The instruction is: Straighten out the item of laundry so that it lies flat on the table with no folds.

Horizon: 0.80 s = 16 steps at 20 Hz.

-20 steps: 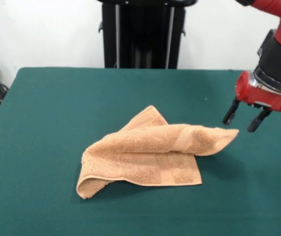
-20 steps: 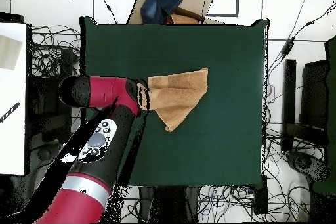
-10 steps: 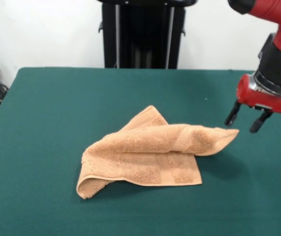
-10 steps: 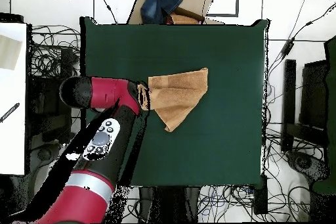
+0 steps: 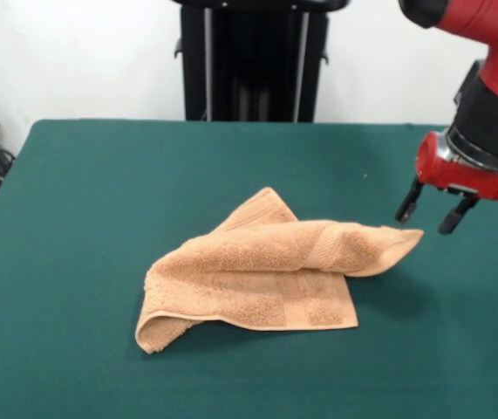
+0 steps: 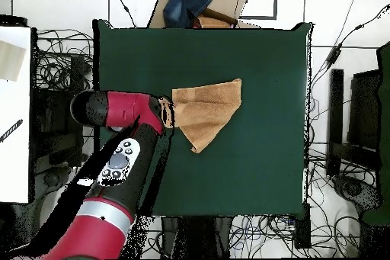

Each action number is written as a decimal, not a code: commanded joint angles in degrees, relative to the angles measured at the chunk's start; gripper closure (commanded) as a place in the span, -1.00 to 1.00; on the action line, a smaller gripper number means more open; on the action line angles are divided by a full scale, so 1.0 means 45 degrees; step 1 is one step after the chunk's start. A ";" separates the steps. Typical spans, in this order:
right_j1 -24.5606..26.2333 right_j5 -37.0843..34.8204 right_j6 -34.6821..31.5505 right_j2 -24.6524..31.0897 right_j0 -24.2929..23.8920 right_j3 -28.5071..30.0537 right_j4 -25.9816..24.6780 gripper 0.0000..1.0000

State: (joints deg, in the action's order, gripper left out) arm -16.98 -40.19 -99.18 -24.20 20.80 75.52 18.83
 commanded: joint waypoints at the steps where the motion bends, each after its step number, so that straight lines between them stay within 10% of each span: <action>1: 0.0523 0.0096 -0.2817 0.1415 -0.0324 0.0802 0.0286 -1.00; 16: 0.0450 0.2401 -0.2298 0.1602 -0.0711 0.0332 0.0000 -1.00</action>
State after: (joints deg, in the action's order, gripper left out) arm -16.93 -35.18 -99.18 -23.62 19.26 75.51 18.89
